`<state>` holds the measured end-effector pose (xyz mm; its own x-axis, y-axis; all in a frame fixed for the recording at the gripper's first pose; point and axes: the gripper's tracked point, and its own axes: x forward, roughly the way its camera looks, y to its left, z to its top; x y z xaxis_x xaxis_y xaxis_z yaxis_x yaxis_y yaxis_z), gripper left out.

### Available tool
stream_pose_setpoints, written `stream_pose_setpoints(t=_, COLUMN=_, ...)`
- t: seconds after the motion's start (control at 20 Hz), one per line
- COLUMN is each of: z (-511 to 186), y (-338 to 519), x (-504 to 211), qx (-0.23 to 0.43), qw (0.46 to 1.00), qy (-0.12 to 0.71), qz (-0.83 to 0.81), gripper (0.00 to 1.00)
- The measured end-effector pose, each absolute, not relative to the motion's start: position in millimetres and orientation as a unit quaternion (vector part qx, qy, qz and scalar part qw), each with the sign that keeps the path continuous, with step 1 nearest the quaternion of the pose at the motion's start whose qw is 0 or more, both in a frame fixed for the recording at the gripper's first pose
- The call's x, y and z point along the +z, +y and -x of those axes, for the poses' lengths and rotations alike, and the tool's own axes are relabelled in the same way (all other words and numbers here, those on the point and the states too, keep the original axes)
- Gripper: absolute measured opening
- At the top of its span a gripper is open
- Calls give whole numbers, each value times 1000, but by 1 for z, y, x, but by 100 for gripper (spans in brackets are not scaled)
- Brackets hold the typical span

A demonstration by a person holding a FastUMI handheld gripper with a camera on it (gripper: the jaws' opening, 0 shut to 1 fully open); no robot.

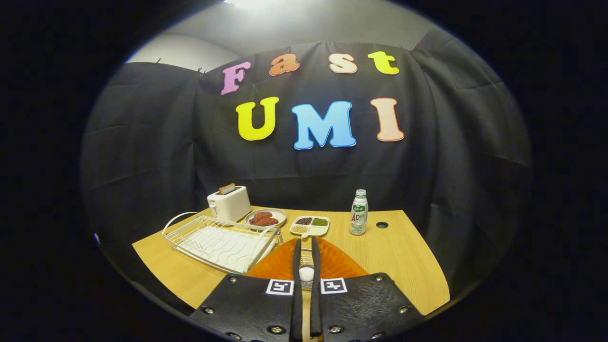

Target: Take the plate from the dish rack, then take the spoon from the basket and place it into the plate.

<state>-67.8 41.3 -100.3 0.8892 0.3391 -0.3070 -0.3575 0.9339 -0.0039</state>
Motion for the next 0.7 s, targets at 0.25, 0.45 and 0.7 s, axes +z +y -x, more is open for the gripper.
stream_pose_setpoints(t=0.25, z=92, y=59, x=-99, qx=197, qw=965, qy=167, qz=36, gripper=6)
stream_pose_setpoints(t=0.45, z=111, y=86, x=-123, qx=232, qw=952, qy=192, qz=47, gripper=6)
stream_pose_setpoints(t=0.7, z=129, y=124, x=-152, qx=276, qw=934, qy=220, qz=52, gripper=6)
